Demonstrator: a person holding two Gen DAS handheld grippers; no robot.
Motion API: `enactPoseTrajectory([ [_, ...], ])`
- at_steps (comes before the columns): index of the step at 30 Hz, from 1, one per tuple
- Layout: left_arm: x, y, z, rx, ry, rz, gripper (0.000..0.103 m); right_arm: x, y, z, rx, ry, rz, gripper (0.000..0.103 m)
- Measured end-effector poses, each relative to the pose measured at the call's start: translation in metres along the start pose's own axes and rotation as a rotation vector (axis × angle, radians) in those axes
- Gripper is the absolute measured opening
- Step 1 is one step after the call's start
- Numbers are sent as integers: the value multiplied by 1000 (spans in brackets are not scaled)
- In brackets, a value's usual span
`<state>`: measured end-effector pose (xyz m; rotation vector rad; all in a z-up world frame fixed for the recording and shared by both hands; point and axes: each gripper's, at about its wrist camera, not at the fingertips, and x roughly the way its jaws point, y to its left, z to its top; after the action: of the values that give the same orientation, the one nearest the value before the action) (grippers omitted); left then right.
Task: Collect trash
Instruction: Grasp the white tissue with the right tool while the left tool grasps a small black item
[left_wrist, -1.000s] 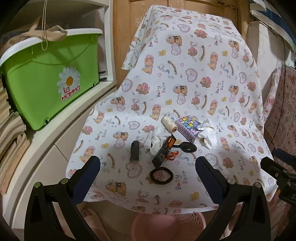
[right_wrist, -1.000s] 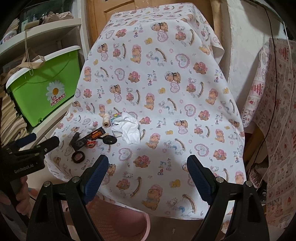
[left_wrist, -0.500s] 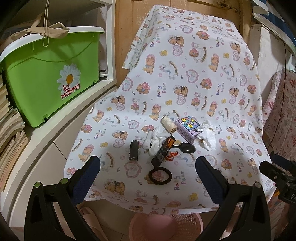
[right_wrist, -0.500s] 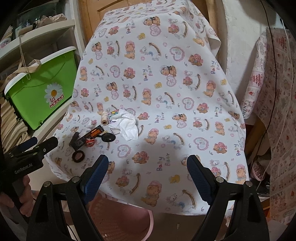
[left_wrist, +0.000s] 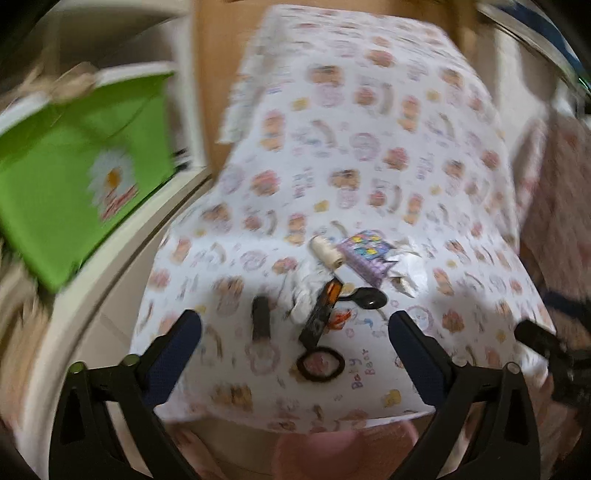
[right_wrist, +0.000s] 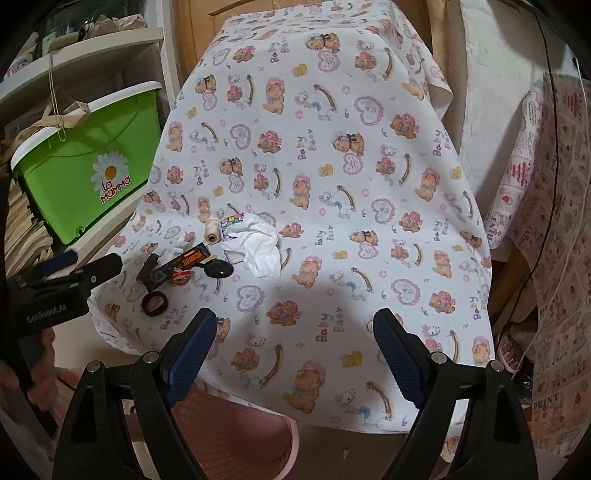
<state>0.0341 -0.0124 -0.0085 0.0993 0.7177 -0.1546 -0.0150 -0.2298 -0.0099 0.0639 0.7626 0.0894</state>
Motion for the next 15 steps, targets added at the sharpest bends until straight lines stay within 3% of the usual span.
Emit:
enactPoseTrajectory([
  [3, 6, 11, 12, -9, 24, -4, 84, 4, -2, 2, 12, -6, -8, 88],
  [5, 16, 20, 16, -68, 73, -71, 65, 9, -3, 4, 17, 2, -11, 88],
  [8, 33, 30, 19, -133, 147, -144, 45, 16, -1, 11, 0, 5, -12, 88],
  [13, 52, 42, 17, -239, 230, -174, 30, 19, 5, 42, -81, -45, -5, 88],
  [15, 59, 48, 16, -292, 264, -196, 30, 24, 4, 58, -95, -67, -3, 88],
])
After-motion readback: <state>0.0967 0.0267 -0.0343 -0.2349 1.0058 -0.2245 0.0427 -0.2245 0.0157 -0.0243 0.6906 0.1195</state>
